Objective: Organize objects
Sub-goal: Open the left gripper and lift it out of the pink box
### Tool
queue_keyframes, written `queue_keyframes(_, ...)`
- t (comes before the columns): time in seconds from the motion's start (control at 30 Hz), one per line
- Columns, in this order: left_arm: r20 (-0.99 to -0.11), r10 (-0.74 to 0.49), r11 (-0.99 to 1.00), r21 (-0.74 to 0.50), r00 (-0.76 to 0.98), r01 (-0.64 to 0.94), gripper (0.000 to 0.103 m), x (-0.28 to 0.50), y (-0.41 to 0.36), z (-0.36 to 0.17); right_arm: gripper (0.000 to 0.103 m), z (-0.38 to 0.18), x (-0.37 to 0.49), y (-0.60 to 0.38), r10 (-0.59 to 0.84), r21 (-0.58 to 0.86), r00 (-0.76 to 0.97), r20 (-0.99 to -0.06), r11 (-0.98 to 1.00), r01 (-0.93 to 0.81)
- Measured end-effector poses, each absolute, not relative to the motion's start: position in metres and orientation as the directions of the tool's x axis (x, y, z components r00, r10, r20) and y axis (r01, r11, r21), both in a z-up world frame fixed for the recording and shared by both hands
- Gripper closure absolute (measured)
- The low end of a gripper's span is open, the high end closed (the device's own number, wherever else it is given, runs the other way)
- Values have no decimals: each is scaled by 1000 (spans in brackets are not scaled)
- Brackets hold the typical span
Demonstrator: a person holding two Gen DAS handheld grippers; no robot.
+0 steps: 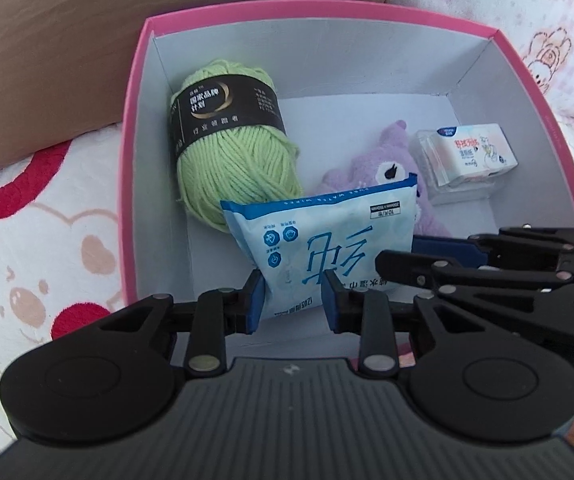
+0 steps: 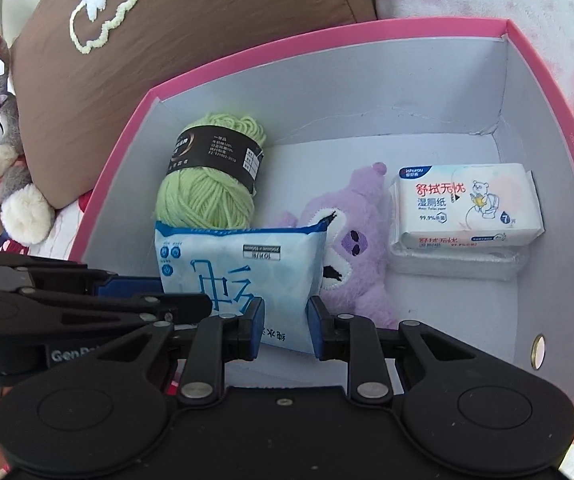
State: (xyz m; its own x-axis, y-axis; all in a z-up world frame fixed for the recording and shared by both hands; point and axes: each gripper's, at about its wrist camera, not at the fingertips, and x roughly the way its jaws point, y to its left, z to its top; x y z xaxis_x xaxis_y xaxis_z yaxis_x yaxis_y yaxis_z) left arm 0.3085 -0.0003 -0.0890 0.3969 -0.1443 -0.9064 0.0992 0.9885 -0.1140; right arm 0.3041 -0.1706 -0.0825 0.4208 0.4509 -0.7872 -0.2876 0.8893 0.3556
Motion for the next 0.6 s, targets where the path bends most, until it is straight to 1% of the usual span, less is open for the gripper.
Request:
queue_keyframes(0.07,-909,-133,990,-102,394,99,71,309,-2,-92,73,-80,304,-171,454,354,420,-786,887,-295)
queue_keyframes(0.17,-908,-138,990,-110,396,92,66,308,-2,-91,73,-71,300,-174,453,340,441,-775,887,-312)
queue_keyframes(0.23,-901,-156,987,-130,405,91,60,305,-1,-86,73,-61,295,-178,457,333,463,-759,884,-328)
queue_keyframes(0.37,-883,-157,987,-120,443,110,54,292,-1,-69,72,-40,283,-188,459,305,496,-737,881,-362)
queue_keyframes(0.47,-869,-141,988,-95,474,120,54,283,0,-53,72,-27,273,-194,460,293,511,-726,879,-376)
queue_keyframes(0.6,-863,-161,986,-123,479,110,54,272,7,-35,72,-15,264,-199,465,291,521,-716,877,-382)
